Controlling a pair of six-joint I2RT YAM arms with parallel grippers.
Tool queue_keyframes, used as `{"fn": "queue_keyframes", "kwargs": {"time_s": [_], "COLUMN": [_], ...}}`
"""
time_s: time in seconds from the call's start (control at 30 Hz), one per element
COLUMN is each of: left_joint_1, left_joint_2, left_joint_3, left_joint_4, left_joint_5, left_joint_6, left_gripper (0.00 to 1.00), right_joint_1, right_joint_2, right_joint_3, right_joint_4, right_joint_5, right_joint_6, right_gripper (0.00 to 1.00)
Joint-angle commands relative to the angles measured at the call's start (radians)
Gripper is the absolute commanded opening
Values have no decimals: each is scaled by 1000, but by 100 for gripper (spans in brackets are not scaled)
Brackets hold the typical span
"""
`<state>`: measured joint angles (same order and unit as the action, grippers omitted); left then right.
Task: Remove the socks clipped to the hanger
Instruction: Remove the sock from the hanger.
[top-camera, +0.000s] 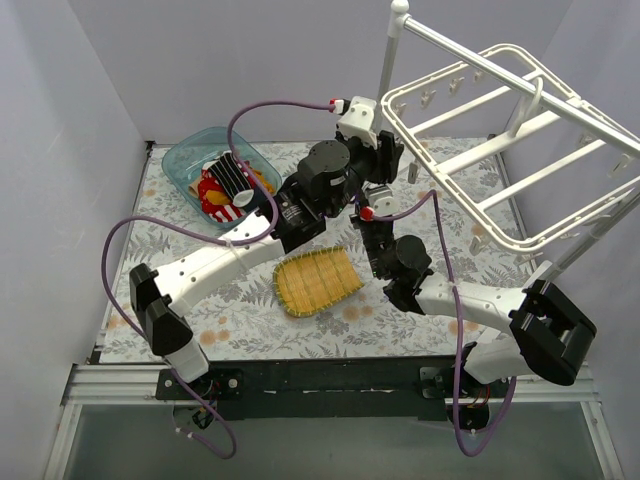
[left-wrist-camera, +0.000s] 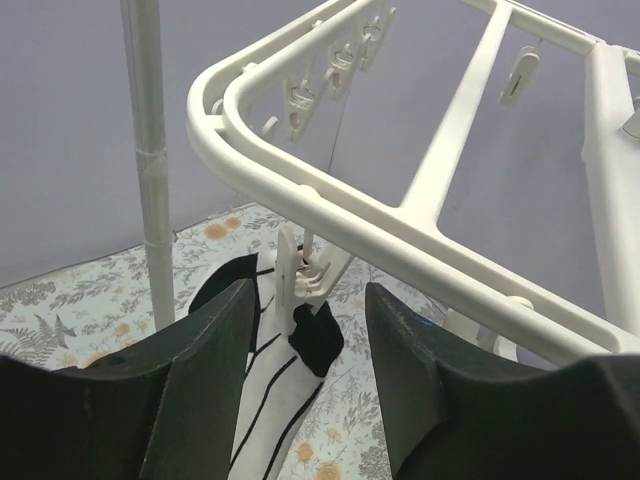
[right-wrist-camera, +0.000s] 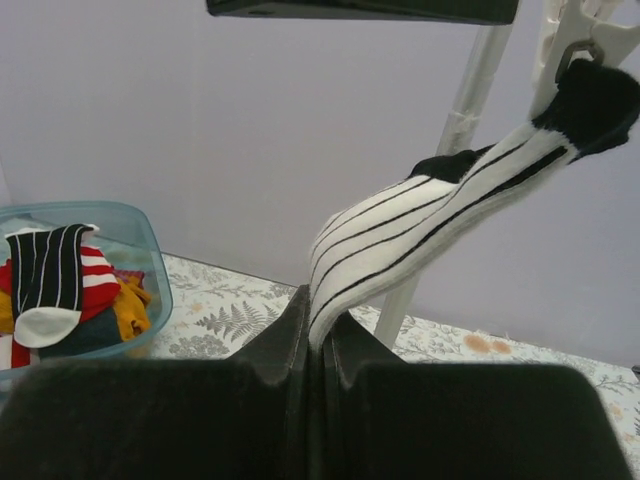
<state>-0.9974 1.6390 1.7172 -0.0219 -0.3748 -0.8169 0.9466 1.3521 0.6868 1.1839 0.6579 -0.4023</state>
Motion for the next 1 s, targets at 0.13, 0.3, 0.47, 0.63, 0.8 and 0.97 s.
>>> {"fn": "queue_keyframes", "kwargs": {"time_s": [0.13, 0.3, 0.47, 0.63, 0.8, 0.97], "left_joint_1": [-6, -6, -6, -7, -7, -6], "left_joint_2": [47, 59, 65, 70, 56, 48], "left_joint_3": [108, 99, 84, 75, 22, -1], "left_joint_4": [-73, -18, 63, 112, 184, 217], "left_joint_5": [27, -22, -85, -84, -84, -76], "left_joint_6": [59, 78, 107, 114, 110, 110], "left_gripper": [49, 50, 50, 49, 38, 13], "right_joint_1": [9, 14, 18, 23, 24, 27], "right_joint_2": [-2, -5, -14, -19, -24, -33], "right_joint_3": [37, 36, 31, 23, 19, 11], "right_joint_4": [72, 65, 54, 46, 39, 31], "right_joint_5": [-21, -26, -32, -34, -32, -27], "right_joint_6": [-56, -69, -70, -67, -67, -63], "right_gripper": [6, 6, 6, 5, 5, 5]}}
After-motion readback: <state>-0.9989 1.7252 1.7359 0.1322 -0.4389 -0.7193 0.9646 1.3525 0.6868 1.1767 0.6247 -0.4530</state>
